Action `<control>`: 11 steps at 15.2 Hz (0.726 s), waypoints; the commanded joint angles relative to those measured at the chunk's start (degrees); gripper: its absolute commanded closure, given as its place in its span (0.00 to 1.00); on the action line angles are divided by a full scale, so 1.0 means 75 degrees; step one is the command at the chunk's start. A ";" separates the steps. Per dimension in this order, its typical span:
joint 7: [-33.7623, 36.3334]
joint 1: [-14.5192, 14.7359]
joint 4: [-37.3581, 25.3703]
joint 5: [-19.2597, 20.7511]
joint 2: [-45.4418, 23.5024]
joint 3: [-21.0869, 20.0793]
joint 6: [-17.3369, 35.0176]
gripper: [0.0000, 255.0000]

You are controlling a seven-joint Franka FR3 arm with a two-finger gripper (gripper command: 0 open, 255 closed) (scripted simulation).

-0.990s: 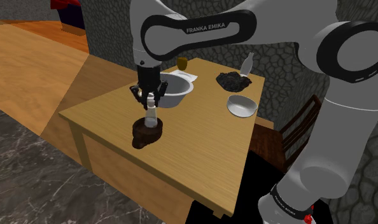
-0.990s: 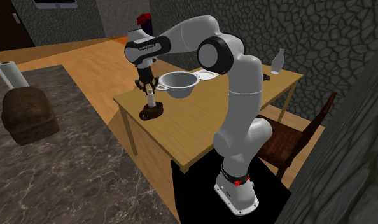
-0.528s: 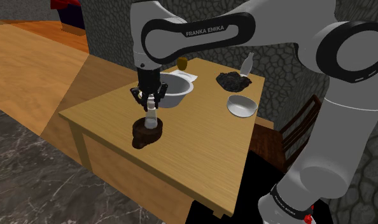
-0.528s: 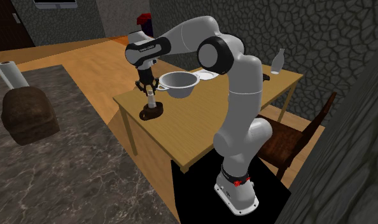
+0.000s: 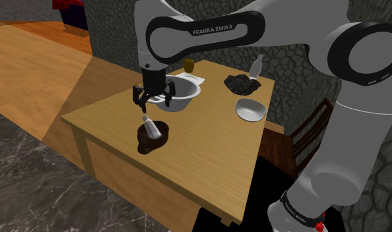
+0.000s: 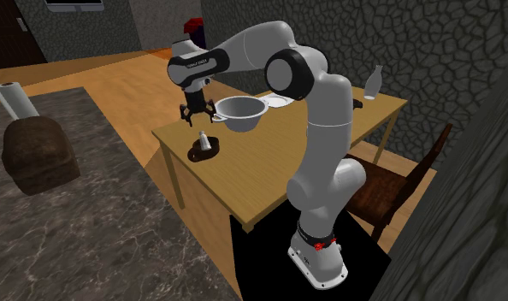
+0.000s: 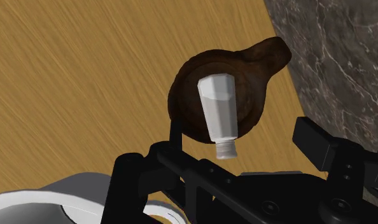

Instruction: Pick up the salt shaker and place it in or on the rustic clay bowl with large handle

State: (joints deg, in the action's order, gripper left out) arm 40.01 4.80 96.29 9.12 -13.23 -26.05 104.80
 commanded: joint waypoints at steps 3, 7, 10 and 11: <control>-0.0037 0.0061 -0.0820 -0.0037 0.0029 -0.0039 -0.0847 0.00; -0.0037 0.0061 -0.0820 -0.0037 0.0029 -0.0039 -0.0846 0.00; -0.0037 0.0061 -0.0820 -0.0037 0.0029 -0.0039 -0.0847 0.00; -0.0037 0.0061 -0.0820 -0.0037 0.0029 -0.0039 -0.0847 0.00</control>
